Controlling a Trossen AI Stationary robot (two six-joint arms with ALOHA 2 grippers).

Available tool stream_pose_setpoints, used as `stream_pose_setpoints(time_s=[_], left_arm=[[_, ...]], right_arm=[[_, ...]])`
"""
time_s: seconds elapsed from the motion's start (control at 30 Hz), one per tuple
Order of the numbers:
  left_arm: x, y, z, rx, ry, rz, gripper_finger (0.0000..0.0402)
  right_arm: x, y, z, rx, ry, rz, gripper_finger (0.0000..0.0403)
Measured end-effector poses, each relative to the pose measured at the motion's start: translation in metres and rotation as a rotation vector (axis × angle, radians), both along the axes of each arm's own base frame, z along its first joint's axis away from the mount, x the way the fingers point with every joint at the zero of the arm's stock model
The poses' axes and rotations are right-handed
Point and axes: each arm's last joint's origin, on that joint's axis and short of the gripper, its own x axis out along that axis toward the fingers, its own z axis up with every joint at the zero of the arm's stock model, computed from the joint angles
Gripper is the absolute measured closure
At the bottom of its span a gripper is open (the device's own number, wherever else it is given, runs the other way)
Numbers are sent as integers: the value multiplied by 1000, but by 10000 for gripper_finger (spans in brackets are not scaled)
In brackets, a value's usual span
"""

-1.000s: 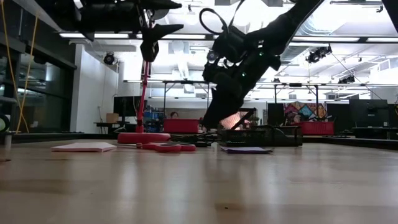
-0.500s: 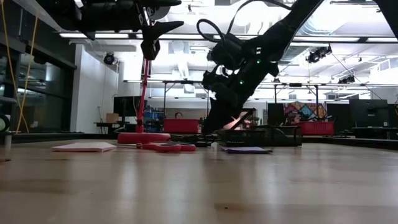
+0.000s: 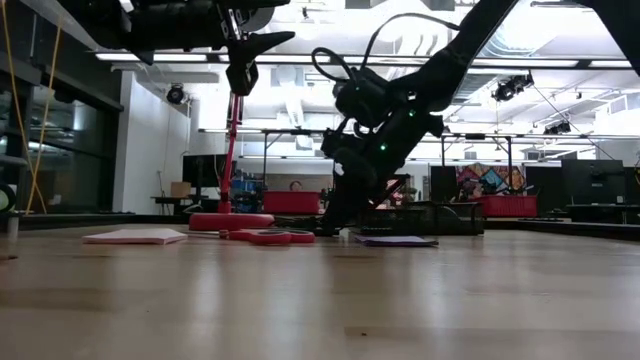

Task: Pick and place office supplies into organizer
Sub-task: Put the black pen into the black desk organizer

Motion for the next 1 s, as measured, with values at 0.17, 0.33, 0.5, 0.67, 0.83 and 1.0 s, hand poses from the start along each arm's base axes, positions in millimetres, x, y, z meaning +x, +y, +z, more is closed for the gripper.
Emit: stream_pose_setpoints(time_s=[0.17, 0.33, 0.5, 0.67, 0.83, 1.0], left_arm=[[0, 0, 0, -1, 1, 0, 229], [0, 0, 0, -4, 2, -8, 229], [0, 0, 0, -5, 3, -11, 229], [0, 0, 0, -5, 3, -10, 229], [0, 0, 0, -1, 3, -1, 229], [0, 0, 0, 0, 3, 3, 229]], right_arm=[[3, -1, -7, -1, -9, -12, 262], [6, 2, -14, 16, -4, -12, 280], [7, 7, -16, 7, 3, -7, 327], [7, 11, -12, 107, -11, 0, 388], [6, 21, -7, 183, -15, 23, 384], [8, 27, 3, 172, -53, 43, 390]])
